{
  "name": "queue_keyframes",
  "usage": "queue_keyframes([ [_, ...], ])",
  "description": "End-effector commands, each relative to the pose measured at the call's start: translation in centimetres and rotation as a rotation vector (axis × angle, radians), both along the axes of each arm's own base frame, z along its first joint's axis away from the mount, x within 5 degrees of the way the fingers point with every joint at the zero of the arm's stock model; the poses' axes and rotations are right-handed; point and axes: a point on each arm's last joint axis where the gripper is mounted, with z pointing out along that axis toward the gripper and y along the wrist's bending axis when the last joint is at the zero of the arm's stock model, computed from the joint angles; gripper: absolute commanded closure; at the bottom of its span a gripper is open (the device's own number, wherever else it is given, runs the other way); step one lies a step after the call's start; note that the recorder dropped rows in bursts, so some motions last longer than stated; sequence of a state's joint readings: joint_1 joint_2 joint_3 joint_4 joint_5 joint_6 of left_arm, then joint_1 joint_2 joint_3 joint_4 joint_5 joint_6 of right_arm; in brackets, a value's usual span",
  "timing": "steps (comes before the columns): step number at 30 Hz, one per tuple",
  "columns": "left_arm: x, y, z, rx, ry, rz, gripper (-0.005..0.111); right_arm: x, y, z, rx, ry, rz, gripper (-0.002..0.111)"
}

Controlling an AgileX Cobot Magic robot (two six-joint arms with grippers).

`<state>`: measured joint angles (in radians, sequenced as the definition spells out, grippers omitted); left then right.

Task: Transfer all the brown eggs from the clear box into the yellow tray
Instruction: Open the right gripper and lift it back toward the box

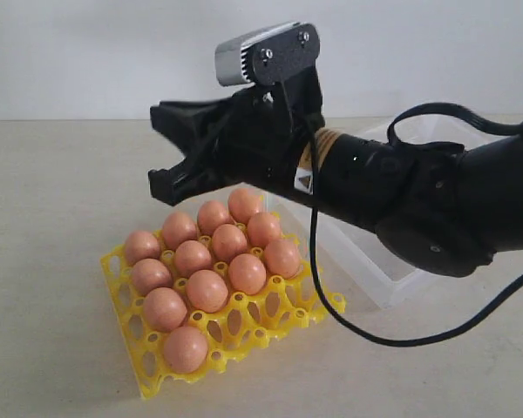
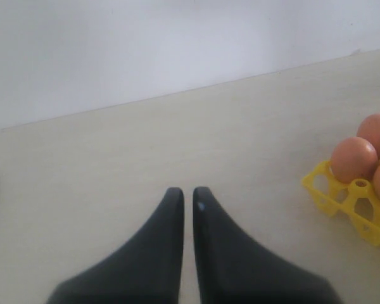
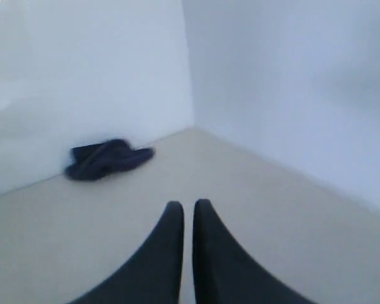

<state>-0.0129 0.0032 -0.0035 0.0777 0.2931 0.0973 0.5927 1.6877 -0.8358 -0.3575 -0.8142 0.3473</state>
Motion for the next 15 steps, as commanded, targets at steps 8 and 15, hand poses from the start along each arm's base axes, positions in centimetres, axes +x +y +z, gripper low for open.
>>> queue_keyframes([
  [8,0.0,0.0,-0.1,-0.005,0.0,-0.007,0.103,2.1,-5.0,3.1,-0.195,-0.308,-0.613,0.108],
  [15,0.0,0.0,-0.1,-0.005,0.0,-0.007,0.103,1.4,-10.8,4.0,-0.544,-0.128,-1.04,0.108],
])
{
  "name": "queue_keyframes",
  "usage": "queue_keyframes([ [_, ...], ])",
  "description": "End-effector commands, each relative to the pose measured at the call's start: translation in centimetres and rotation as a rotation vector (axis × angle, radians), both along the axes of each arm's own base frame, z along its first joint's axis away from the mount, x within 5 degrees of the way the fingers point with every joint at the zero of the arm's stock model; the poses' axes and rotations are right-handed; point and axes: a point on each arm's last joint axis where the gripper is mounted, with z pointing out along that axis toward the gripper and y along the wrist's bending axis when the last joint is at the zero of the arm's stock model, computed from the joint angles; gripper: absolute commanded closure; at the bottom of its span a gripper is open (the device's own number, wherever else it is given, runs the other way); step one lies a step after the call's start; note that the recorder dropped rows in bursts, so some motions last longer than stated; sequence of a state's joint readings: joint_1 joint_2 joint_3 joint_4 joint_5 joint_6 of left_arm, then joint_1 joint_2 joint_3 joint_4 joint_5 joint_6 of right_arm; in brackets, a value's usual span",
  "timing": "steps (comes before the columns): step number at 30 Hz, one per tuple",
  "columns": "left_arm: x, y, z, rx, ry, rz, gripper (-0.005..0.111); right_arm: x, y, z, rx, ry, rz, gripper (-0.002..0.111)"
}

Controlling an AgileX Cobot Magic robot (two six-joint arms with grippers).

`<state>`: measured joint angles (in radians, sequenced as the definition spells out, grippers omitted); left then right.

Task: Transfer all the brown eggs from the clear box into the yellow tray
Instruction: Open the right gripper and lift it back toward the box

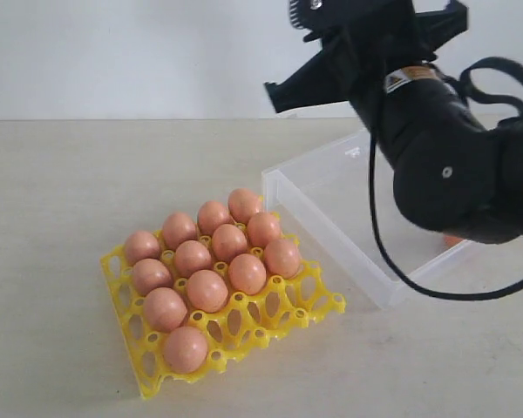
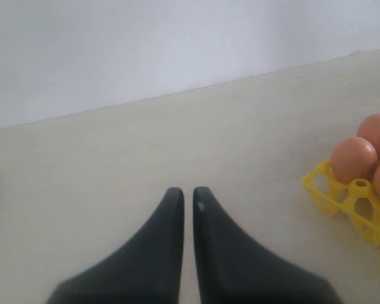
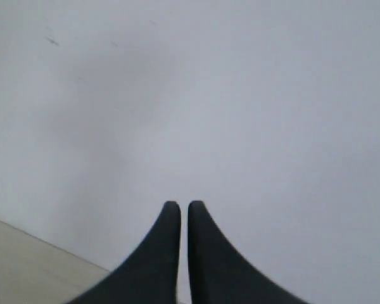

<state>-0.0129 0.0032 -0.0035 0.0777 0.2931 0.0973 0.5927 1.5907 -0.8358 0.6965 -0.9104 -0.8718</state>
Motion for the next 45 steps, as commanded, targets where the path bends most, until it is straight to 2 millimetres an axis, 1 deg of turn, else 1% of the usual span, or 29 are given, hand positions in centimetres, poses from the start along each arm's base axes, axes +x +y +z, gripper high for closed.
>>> queue_keyframes([
  [1,0.0,0.0,-0.1,-0.005,0.0,-0.007,0.103,-0.7,-4.7,0.8,-0.098,0.189,-0.315,0.108],
  [2,0.0,0.0,-0.1,-0.005,0.0,-0.007,0.103,-0.7,-5.8,0.4,-0.103,0.28,-0.337,0.108],
  [4,0.0,0.0,-0.1,-0.005,0.0,-0.007,0.103,-0.7,-7.7,-0.7,-0.057,0.477,-0.331,0.108],
  [5,0.0,0.0,-0.1,-0.005,0.0,-0.007,0.103,-0.6,-8.8,-1.5,-0.004,0.576,-0.311,0.108],
  [6,0.0,0.0,-0.1,-0.005,0.0,-0.007,0.103,-0.4,-9.8,-2.0,0.004,0.638,-0.283,0.108],
  [7,0.0,0.0,-0.1,-0.005,0.0,-0.007,0.103,-0.2,-10.9,-2.3,0.006,0.651,-0.274,0.108],
  [9,0.0,0.0,-0.1,-0.005,0.0,-0.007,0.103,-0.2,-12.6,-2.6,0.013,0.663,-0.32,0.108],
  [12,0.0,0.0,-0.1,-0.005,0.0,-0.007,0.103,-0.1,-14.1,-2.3,-0.063,0.667,-0.384,0.108],
  [14,0.0,0.0,-0.1,-0.005,0.0,-0.007,0.103,0.2,-14.9,-2.0,0.043,0.643,-0.406,0.108],
  [15,0.0,0.0,-0.1,-0.005,0.0,-0.007,0.103,0.9,-16.0,-1.7,0.185,0.617,-0.417,0.108],
  [16,0.0,0.0,-0.1,-0.005,0.0,-0.007,0.103,1.4,-16.8,-1.6,0.291,0.598,-0.427,0.108],
  [17,0.0,0.0,-0.1,-0.005,0.0,-0.007,0.103,2.7,-18.4,-1.4,0.538,0.553,-0.423,0.108],
  [18,0.0,0.0,-0.1,-0.005,0.0,-0.007,0.103,3.4,-19.3,-1.2,0.71,0.529,-0.393,0.108],
  [19,0.0,0.0,-0.1,-0.005,0.0,-0.007,0.103,4.4,-20.8,-0.7,1.039,0.499,-0.305,0.108],
  [20,0.0,0.0,-0.1,-0.005,0.0,-0.007,0.103,5.2,-21.8,-0.3,1.285,0.488,-0.239,0.108],
  [21,0.0,0.0,-0.1,-0.005,0.0,-0.007,0.103,5.8,-22.4,0.0,1.381,0.49,-0.191,0.108],
  [22,0.0,0.0,-0.1,-0.005,0.0,-0.007,0.103,6.5,-23.5,0.5,1.401,0.496,-0.1,0.108],
  [24,0.0,0.0,-0.1,-0.005,0.0,-0.007,0.103,7.4,-24.5,1.0,1.222,0.488,0.01,0.108],
  [25,0.0,0.0,-0.1,-0.005,0.0,-0.007,0.103,7.5,-24.7,1.2,1.135,0.486,0.069,0.108],
  [26,0.0,0.0,-0.1,-0.005,0.0,-0.007,0.103,7.3,-24.8,1.4,1.099,0.487,0.127,0.108],
  [27,0.0,0.0,-0.1,-0.005,0.0,-0.007,0.103,7.2,-24.4,1.6,1.069,0.492,0.184,0.108],
  [28,0.0,0.0,-0.1,-0.005,0.0,-0.007,0.103,7.1,-24.1,1.7,0.973,0.509,0.227,0.108],
  [29,0.0,0.0,-0.1,-0.005,0.0,-0.007,0.103,7.2,-23.9,1.7,0.901,0.536,0.224,0.108],
  [31,0.0,0.0,-0.1,-0.005,0.0,-0.007,0.103,7.6,-23.5,1.5,0.777,0.607,0.164,0.108],
  [35,0.0,0.0,-0.1,-0.005,0.0,-0.007,0.103,8.6,-22.7,1.0,0.494,0.796,-0.091,0.109],
  [39,0.0,0.0,-0.1,-0.005,0.0,-0.007,0.103,9.7,-21.5,1.0,0.271,0.973,-0.32,0.109],
  [40,0.0,0.0,-0.1,-0.005,0.0,-0.007,0.103,10.1,-21.3,1.2,0.234,1.0,-0.346,0.109],
  [42,0.0,0.0,-0.1,-0.005,0.0,-0.007,0.103,10.8,-20.4,1.0,0.218,1.088,-0.344,0.109],
  [45,0.0,0.0,-0.1,-0.005,0.0,-0.007,0.103,11.5,-19.8,0.0,0.224,1.194,-0.32,0.109],
])
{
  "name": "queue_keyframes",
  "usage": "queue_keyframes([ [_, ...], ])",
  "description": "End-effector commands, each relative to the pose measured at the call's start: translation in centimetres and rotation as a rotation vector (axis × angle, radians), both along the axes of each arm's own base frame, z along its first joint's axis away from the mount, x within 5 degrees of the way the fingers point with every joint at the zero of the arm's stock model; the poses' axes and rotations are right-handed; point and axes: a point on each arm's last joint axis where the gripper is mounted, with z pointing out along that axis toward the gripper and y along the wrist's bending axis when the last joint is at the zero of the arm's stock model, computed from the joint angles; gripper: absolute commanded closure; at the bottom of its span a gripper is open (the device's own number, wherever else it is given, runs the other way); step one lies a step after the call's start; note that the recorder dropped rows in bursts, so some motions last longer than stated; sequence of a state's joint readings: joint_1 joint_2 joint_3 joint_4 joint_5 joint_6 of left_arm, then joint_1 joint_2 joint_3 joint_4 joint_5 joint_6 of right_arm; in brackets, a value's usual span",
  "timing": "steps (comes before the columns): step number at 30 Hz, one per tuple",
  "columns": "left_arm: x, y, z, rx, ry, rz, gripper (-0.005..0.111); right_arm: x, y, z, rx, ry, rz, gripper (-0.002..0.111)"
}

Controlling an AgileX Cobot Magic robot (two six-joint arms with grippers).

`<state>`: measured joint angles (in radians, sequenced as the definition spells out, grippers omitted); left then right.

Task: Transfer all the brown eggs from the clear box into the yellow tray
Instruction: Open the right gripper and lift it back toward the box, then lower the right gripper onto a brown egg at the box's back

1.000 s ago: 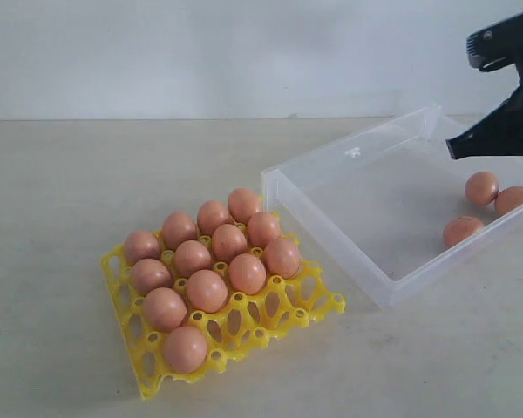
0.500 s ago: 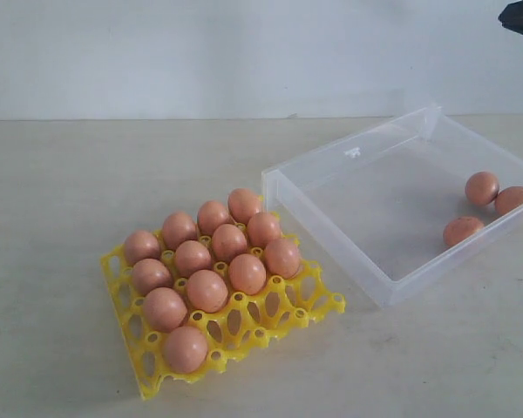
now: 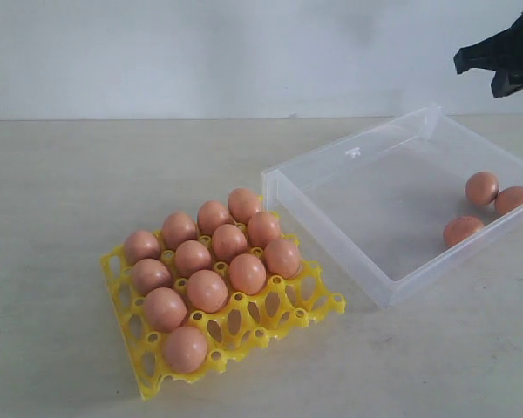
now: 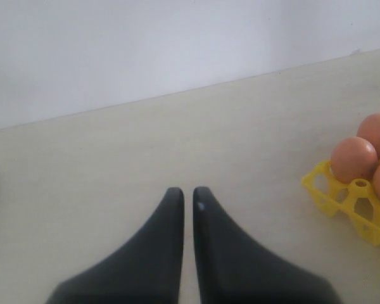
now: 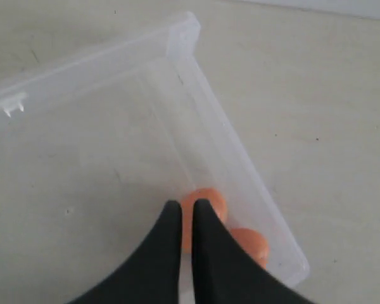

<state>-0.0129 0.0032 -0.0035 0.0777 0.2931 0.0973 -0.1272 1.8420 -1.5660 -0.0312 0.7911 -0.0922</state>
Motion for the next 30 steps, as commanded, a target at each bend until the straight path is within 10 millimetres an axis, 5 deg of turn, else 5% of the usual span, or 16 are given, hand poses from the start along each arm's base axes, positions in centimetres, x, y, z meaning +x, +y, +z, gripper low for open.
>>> queue_keyframes([
  [1,0.0,0.0,-0.1,-0.005,0.0,-0.007,0.103,0.7,0.5,-1.3,0.005,0.159,-0.01,0.108],
  [4,0.0,0.0,-0.1,-0.005,0.0,-0.007,0.103,0.5,0.4,-2.8,0.017,0.272,-0.018,0.102],
  [11,0.0,0.0,-0.1,-0.005,0.0,-0.007,0.103,0.7,0.4,-4.9,0.042,0.36,-0.052,0.063],
  [30,0.0,0.0,-0.1,-0.005,0.0,-0.007,0.103,2.8,0.0,-6.8,0.084,0.218,-0.196,0.062],
])
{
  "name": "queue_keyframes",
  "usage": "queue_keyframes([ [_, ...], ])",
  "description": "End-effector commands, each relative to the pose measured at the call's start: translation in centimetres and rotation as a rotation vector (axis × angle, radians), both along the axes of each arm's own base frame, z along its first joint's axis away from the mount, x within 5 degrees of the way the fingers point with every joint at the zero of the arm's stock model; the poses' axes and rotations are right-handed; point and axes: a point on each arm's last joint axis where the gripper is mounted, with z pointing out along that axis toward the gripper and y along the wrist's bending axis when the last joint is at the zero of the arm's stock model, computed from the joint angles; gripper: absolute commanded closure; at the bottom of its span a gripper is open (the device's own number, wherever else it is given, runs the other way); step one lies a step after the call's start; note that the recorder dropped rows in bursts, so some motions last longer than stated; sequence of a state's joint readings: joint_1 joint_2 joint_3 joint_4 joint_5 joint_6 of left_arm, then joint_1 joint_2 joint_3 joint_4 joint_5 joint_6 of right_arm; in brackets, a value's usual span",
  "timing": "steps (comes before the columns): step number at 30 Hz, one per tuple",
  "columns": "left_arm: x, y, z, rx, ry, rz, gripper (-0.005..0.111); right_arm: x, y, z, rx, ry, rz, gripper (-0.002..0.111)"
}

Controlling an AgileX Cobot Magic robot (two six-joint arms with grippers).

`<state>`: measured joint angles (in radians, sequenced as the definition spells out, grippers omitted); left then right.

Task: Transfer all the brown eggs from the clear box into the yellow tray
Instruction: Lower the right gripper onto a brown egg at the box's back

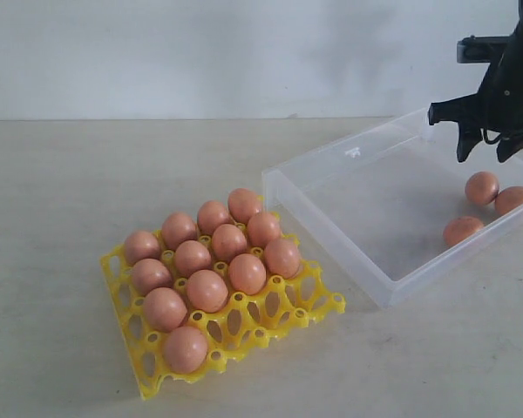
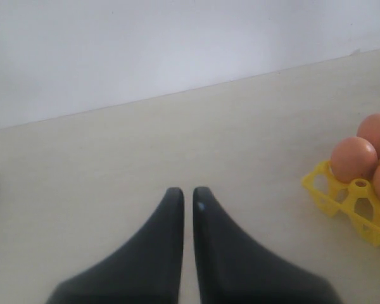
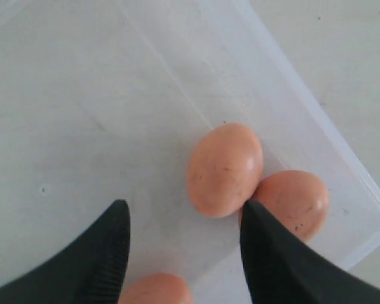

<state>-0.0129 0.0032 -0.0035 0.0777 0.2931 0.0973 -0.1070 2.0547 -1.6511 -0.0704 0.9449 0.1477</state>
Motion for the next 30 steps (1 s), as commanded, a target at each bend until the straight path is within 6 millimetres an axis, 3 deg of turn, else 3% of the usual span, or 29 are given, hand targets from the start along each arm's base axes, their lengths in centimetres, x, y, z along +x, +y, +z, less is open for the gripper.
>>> queue_keyframes([
  [1,0.0,0.0,-0.1,-0.005,0.0,-0.007,0.103,0.4,-0.2,0.3,-0.017,-0.043,-0.002,0.062],
  [12,0.0,0.0,-0.1,-0.005,0.0,-0.007,0.103,0.9,-0.4,-2.4,-0.003,0.01,-0.055,0.062],
  [30,0.0,0.0,-0.1,-0.005,0.0,-0.007,0.103,1.6,-0.5,-5.0,0.014,0.013,-0.122,0.062],
])
